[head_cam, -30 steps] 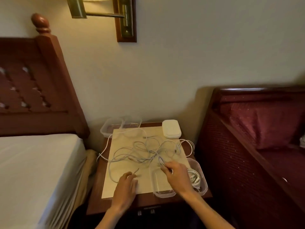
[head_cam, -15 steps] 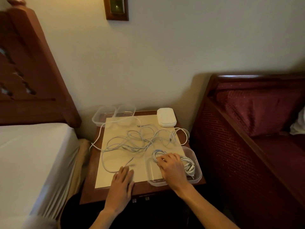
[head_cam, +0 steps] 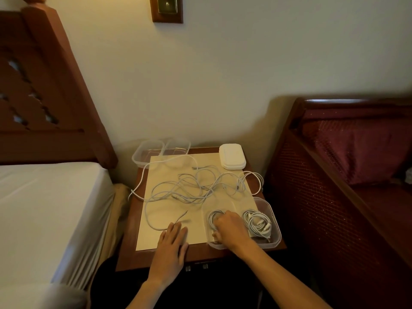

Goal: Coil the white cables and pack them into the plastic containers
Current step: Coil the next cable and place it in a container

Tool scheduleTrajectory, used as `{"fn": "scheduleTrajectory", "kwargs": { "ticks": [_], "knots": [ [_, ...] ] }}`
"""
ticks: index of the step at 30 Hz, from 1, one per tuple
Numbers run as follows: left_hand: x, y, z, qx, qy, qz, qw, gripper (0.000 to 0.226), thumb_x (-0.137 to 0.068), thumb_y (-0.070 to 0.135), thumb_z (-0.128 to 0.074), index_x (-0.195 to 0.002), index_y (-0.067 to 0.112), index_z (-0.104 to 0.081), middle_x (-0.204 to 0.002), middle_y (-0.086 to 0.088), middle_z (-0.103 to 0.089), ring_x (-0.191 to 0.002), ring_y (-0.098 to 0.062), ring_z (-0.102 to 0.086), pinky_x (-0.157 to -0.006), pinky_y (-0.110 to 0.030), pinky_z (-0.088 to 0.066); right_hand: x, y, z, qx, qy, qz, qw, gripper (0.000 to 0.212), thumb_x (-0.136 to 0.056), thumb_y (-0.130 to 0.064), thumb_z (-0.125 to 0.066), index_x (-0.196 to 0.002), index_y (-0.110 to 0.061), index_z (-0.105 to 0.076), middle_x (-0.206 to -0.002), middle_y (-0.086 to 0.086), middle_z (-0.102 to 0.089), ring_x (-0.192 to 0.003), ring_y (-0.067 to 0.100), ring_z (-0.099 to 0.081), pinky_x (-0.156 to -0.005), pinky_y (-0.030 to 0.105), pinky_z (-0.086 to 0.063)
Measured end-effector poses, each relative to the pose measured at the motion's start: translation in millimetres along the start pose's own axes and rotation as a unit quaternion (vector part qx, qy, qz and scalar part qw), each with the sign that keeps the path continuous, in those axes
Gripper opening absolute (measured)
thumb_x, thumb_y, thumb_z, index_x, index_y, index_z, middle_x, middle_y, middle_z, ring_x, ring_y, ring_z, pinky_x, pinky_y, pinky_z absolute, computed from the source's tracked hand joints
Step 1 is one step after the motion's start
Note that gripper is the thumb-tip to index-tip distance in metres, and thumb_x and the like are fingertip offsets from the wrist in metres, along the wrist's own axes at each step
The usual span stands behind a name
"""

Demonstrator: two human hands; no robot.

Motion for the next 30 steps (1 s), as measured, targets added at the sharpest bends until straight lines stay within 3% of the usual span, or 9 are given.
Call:
{"fn": "scheduleTrajectory", "kwargs": {
  "ticks": [3,6,8,12,17,19,22,25,30],
  "knots": [
    [0.9,2.5,2.2,0.021,-0.007,-0.001,1.000,0.081,-0.084,0.076,0.006,-0.150,0.037,-0.022,-0.157,0.021,0.000,-0.147,-0.005,0.010,-0.116,-0.018,0.006,-0.7,0.8,17.5,-0.055,0.085,0.022,0.995,0.020,-0.075,-0.026,-0.053,-0.069,-0.012,-0.066,-0.071,0.007,-0.066,-0.073,0.031,-0.060,-0.062,0.036,-0.041],
    [-2.4,5.0,16.6,0.050,0.023,0.002,0.998,0.042,-0.099,0.048,-0.041,-0.139,0.035,-0.047,-0.154,0.016,-0.028,-0.147,-0.013,-0.018,-0.116,-0.025,-0.018,-11.1,17.2,45.4,-0.108,0.156,-0.003,0.982,0.028,-0.082,-0.027,-0.053,-0.095,-0.018,-0.075,-0.093,-0.001,-0.073,-0.090,0.021,-0.063,-0.075,0.036,-0.051],
    [-9.8,13.7,43.7,0.029,0.114,-0.022,0.993,0.020,-0.095,0.034,-0.055,-0.113,0.029,-0.064,-0.131,0.011,-0.055,-0.125,-0.017,-0.050,-0.098,-0.031,-0.044,-22.1,32.1,68.7,-0.146,0.211,-0.015,0.966,0.025,-0.087,-0.021,-0.055,-0.102,-0.017,-0.074,-0.102,-0.002,-0.072,-0.097,0.017,-0.062,-0.079,0.033,-0.052],
    [-40.3,41.1,103.4,0.025,0.242,-0.059,0.968,0.013,-0.086,0.024,-0.062,-0.096,0.024,-0.069,-0.106,0.009,-0.067,-0.096,-0.012,-0.061,-0.076,-0.031,-0.051,-55.5,65.3,91.2,-0.148,0.233,-0.057,0.960,0.029,-0.092,-0.015,-0.056,-0.118,-0.014,-0.067,-0.121,0.002,-0.064,-0.110,0.021,-0.055,-0.087,0.032,-0.049],
    [-113.7,36.2,108.8,0.034,0.124,-0.010,0.992,0.030,-0.092,0.024,-0.059,-0.122,0.026,-0.060,-0.130,0.011,-0.055,-0.098,-0.012,-0.063,-0.080,-0.027,-0.052,-104.5,105.5,61.6,-0.092,0.063,-0.145,0.983,0.038,-0.094,-0.024,-0.058,-0.132,-0.016,-0.056,-0.133,0.006,-0.056,-0.120,0.027,-0.051,-0.097,0.044,-0.046],
    [-131.7,28.1,91.8,-0.008,0.021,0.017,1.000,0.035,-0.092,0.035,-0.057,-0.126,0.030,-0.057,-0.134,0.010,-0.055,-0.111,-0.015,-0.059,-0.090,-0.034,-0.050,-113.2,117.3,53.0,-0.140,0.050,-0.154,0.977,0.027,-0.093,-0.013,-0.059,-0.120,-0.014,-0.067,-0.119,0.008,-0.068,-0.107,0.025,-0.063,-0.091,0.042,-0.053],
    [-139.6,24.7,73.0,-0.068,-0.075,0.001,0.995,0.032,-0.088,0.047,-0.061,-0.117,0.034,-0.063,-0.118,0.011,-0.063,-0.111,-0.014,-0.057,-0.088,-0.035,-0.048,-118.4,133.6,53.0,-0.230,0.082,-0.173,0.954,0.020,-0.093,-0.011,-0.062,-0.110,-0.012,-0.073,-0.107,0.006,-0.073,-0.095,0.019,-0.068,-0.084,0.033,-0.056],
    [-142.7,22.3,71.9,-0.077,-0.063,-0.031,0.995,0.015,-0.089,0.035,-0.064,-0.104,0.033,-0.069,-0.105,0.011,-0.067,-0.100,-0.012,-0.060,-0.080,-0.032,-0.051,-121.2,141.6,62.1,-0.282,0.126,-0.165,0.937,0.017,-0.092,-0.015,-0.065,-0.105,-0.013,-0.075,-0.105,0.002,-0.072,-0.092,0.014,-0.065,-0.082,0.022,-0.049],
    [-151.0,24.4,106.9,-0.007,0.049,-0.088,0.995,0.013,-0.095,0.019,-0.060,-0.104,0.021,-0.069,-0.103,0.006,-0.064,-0.091,-0.015,-0.061,-0.077,-0.030,-0.052,-122.1,147.4,51.8,-0.309,0.111,-0.145,0.933,0.026,-0.089,-0.023,-0.069,-0.114,-0.014,-0.072,-0.113,0.004,-0.071,-0.097,0.012,-0.063,-0.095,0.028,-0.050]
  ]
}}
Point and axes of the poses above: each hand's wrist, its own x-axis away from the middle knuckle, its own z-axis out of the back of the hand, y = z × x, the point moved 9 cm from there along -x, towards the middle knuckle
